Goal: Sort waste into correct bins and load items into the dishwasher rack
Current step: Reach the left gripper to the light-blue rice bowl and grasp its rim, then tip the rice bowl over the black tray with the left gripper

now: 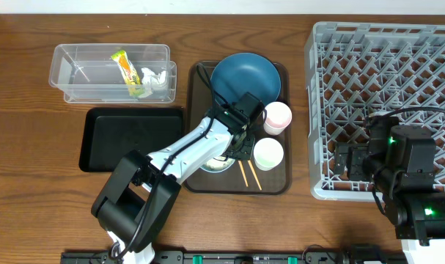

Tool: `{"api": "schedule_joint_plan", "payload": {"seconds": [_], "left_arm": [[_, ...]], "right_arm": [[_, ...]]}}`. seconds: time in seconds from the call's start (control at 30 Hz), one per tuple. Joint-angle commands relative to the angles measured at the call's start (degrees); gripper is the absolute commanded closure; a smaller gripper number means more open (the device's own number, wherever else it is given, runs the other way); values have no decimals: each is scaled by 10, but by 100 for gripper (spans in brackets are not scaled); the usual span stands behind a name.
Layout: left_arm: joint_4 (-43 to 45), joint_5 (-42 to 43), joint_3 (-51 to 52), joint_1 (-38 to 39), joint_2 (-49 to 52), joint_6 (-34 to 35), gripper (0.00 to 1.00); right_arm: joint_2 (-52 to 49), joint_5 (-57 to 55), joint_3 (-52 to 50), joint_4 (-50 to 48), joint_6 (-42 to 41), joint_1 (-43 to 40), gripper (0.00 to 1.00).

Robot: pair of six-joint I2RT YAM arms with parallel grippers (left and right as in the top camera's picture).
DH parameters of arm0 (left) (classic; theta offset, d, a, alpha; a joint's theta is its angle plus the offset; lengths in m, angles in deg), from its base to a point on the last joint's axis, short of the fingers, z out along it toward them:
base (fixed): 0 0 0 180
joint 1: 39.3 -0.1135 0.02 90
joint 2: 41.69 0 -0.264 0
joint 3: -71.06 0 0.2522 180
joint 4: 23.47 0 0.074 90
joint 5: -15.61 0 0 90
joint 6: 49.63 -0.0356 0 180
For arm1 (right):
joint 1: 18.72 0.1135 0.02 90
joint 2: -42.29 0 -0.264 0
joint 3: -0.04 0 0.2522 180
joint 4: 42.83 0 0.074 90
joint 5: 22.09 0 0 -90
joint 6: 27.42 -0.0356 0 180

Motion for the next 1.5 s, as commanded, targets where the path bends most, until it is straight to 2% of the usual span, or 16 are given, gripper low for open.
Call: {"api": "schedule_joint_plan", "payload": {"seconds": [0.0, 0.37, 0.5, 0.63, 1.07, 1.27, 1.47], "left_arm": [[-3, -3, 2, 0, 4, -2, 92], [-26, -4, 2, 0, 3, -3, 94], [-43, -33, -3, -1, -5, -2, 94], [-52, -62, -4, -1, -35, -3, 94], [-60, -64, -10, -13, -134, -3, 94], [-63, -31, -11, -77, -183, -12, 94], [-81, 92, -11, -196, -202, -54, 94]], "right_arm": [[3, 4, 12, 0, -5, 3, 1], [3, 4, 12, 0, -5, 3, 1], [3, 4, 12, 0, -5, 3, 1], [3, 4, 12, 0, -5, 3, 1], [3, 4, 12, -1, -5, 3, 1], [3, 4, 12, -1, -5, 3, 1], [3, 4, 12, 0, -5, 3, 1]]}}
